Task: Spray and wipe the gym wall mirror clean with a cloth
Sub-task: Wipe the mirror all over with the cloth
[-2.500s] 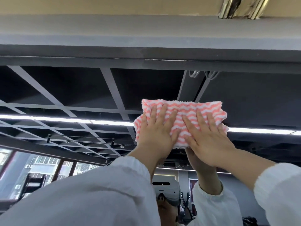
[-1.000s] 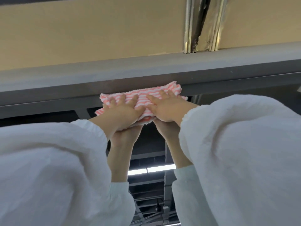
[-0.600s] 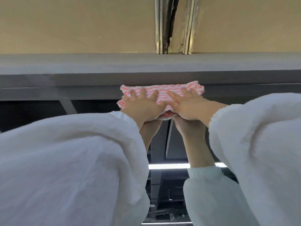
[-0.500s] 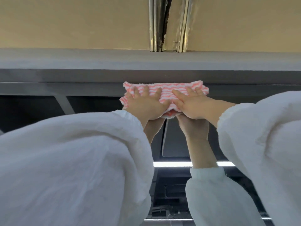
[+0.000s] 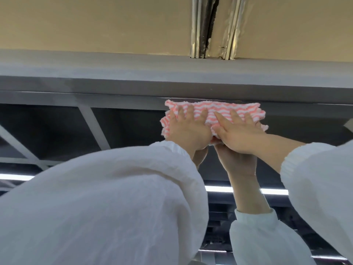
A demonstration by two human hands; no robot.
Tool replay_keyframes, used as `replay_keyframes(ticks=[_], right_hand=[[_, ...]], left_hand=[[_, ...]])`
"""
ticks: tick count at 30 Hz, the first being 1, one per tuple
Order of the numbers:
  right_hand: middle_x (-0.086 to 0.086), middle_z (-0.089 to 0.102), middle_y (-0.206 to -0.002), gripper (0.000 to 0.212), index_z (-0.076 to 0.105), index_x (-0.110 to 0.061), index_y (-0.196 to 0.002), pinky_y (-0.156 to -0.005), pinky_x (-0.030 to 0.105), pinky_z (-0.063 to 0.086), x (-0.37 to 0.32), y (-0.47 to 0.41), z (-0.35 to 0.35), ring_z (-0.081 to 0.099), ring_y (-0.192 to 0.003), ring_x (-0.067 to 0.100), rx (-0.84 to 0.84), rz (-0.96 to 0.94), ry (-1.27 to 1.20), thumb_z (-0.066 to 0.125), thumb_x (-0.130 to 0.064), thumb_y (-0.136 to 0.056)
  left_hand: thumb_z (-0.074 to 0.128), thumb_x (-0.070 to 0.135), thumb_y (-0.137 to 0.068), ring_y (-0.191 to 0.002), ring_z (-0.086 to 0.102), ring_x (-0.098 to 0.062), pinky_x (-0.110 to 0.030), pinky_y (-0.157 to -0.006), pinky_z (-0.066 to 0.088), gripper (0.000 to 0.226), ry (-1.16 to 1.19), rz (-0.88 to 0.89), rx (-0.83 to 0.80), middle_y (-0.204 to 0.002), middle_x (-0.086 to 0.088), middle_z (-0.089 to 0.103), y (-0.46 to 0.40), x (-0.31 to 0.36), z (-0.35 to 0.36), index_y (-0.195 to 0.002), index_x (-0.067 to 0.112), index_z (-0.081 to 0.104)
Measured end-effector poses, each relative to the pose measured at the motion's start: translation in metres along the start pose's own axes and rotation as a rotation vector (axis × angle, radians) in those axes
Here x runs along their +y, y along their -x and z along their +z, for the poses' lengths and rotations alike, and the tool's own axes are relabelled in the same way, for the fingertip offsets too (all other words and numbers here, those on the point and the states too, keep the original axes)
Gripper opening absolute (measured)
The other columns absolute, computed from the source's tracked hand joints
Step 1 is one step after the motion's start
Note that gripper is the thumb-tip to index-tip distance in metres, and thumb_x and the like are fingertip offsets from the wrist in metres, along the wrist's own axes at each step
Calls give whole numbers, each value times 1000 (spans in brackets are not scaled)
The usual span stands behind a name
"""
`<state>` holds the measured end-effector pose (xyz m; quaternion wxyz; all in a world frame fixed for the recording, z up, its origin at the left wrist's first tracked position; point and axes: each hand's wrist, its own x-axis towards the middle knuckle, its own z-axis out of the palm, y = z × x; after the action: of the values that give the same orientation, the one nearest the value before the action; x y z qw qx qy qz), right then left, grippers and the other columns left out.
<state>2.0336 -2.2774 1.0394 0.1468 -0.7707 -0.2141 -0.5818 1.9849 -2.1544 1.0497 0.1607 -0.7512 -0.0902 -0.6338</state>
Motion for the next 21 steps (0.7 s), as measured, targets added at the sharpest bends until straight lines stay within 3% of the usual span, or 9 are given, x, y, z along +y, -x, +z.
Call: replay_keyframes(ticks=[5, 11, 16, 21], right_hand=[[-2, -19, -158, 55, -9, -47, -147, -114, 56, 2, -74, 8, 6, -14, -144, 36, 12, -80, -21, 13, -59, -97], [0, -22, -157, 55, -8, -48, -146, -113, 57, -9, -188, 24, 20, -19, -143, 36, 26, -173, -61, 13, -59, -97], [3, -19, -158, 56, -9, -47, -146, -110, 59, -11, -287, 45, 38, -18, -142, 39, 49, -240, -71, 15, -59, -97], [6, -16, -159, 57, -7, -44, -148, -110, 62, -10, -348, 71, 51, -17, -142, 42, 109, -286, -60, 16, -57, -97]], left_hand=[[12, 45, -101, -144, -14, -34, -50, -114, -9, 54, -7, -25, -6, -158, -7, -14, 23, -75, -5, -150, 34, -8], [12, 44, -101, -144, -12, -31, -48, -115, -6, 53, -18, -102, -30, -158, -6, -13, 68, -186, -16, -149, 36, -10], [23, 44, -102, -144, -12, -32, -50, -116, -2, 59, -86, -142, -49, -158, -7, -15, 114, -282, -19, -148, 35, -13], [19, 41, -102, -144, -10, -32, -50, -117, 0, 56, -68, -179, -14, -158, -9, -12, 153, -336, -18, -150, 31, -7]])
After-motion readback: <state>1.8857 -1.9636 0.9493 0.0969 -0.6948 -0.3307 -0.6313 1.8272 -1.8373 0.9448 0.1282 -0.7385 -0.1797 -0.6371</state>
